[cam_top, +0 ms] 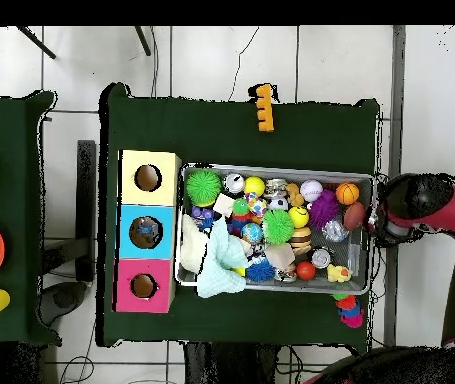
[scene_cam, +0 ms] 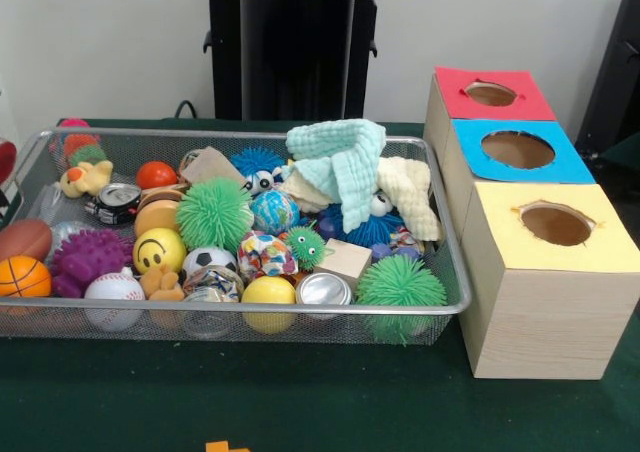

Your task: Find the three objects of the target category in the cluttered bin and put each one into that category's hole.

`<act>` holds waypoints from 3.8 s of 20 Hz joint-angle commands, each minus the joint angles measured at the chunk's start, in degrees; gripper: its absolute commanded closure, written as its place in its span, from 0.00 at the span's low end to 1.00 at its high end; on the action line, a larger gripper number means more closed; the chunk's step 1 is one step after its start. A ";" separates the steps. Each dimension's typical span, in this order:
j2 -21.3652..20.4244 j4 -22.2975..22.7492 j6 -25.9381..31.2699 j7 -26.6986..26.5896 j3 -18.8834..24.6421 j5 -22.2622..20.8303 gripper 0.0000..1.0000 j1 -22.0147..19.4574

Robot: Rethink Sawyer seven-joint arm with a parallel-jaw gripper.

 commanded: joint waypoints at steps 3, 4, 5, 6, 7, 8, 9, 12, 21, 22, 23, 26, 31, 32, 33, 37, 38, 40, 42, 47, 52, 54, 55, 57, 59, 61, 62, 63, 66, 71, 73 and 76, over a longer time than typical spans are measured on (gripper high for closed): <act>17.58 -4.84 -33.33 -19.45 13.54 -6.30 1.00 -4.88; 17.34 -4.05 -34.18 -17.87 13.37 -6.24 1.00 -4.82; 16.99 -3.19 -35.02 -15.98 13.06 -6.31 1.00 -4.56; 16.58 -2.18 -36.39 -14.40 12.82 -6.55 1.00 -4.41; 16.43 -1.68 -36.67 -12.98 12.66 -6.52 1.00 -4.18; 16.40 -1.21 -37.35 -12.02 12.67 -6.58 1.00 -4.13; 16.22 -0.89 -37.74 -10.76 12.28 -6.78 1.00 -3.73; 15.74 -0.09 -38.28 -7.69 11.25 -7.13 1.00 -2.59; 15.23 0.50 -36.73 -3.14 9.94 -6.46 1.00 -0.40; 15.33 0.41 -36.50 -2.71 9.91 -6.21 1.00 -0.23; 15.44 0.33 -36.23 -2.30 9.89 -5.96 1.00 -0.03; 15.75 0.48 -36.25 -0.43 9.85 -5.08 1.00 0.55; 15.54 1.33 -35.89 3.44 9.43 -3.22 1.00 1.93; 15.25 1.61 -35.38 4.66 9.10 -2.76 1.00 2.45; 14.91 1.90 -35.01 5.72 8.75 -2.41 1.00 2.98; 11.93 3.46 -31.97 8.81 6.79 -1.12 1.00 5.36; 10.93 3.77 -29.69 9.14 6.24 -0.41 1.00 5.86; 9.18 4.36 -25.45 8.64 5.78 1.33 1.00 6.28; 8.02 4.59 -22.13 7.84 5.57 3.09 1.00 6.35; 6.16 6.65 -21.42 6.68 5.23 5.18 1.00 6.16; 2.92 8.76 -19.54 6.38 3.95 5.93 1.00 7.11; 0.74 9.72 -18.07 5.60 3.26 6.06 1.00 7.50; -0.51 10.25 -17.92 4.78 2.95 5.84 1.00 7.62; -2.75 11.11 -16.57 3.05 2.47 5.92 1.00 7.58; -4.41 11.78 -14.65 0.84 2.33 6.62 1.00 7.11; -5.89 12.69 -14.65 -1.29 1.97 7.00 1.00 6.65; -5.99 13.08 -14.97 -2.22 2.04 7.35 1.00 6.09; -5.78 13.56 -16.34 -3.10 2.12 7.44 1.00 5.55; -4.52 14.51 -19.41 -4.65 2.34 7.89 1.00 4.40; -4.84 17.83 -23.53 -0.01 1.59 9.91 1.00 5.89; -3.68 17.94 -25.54 2.08 1.48 10.73 1.00 6.71; -2.44 17.27 -26.70 4.78 0.81 12.23 1.00 8.48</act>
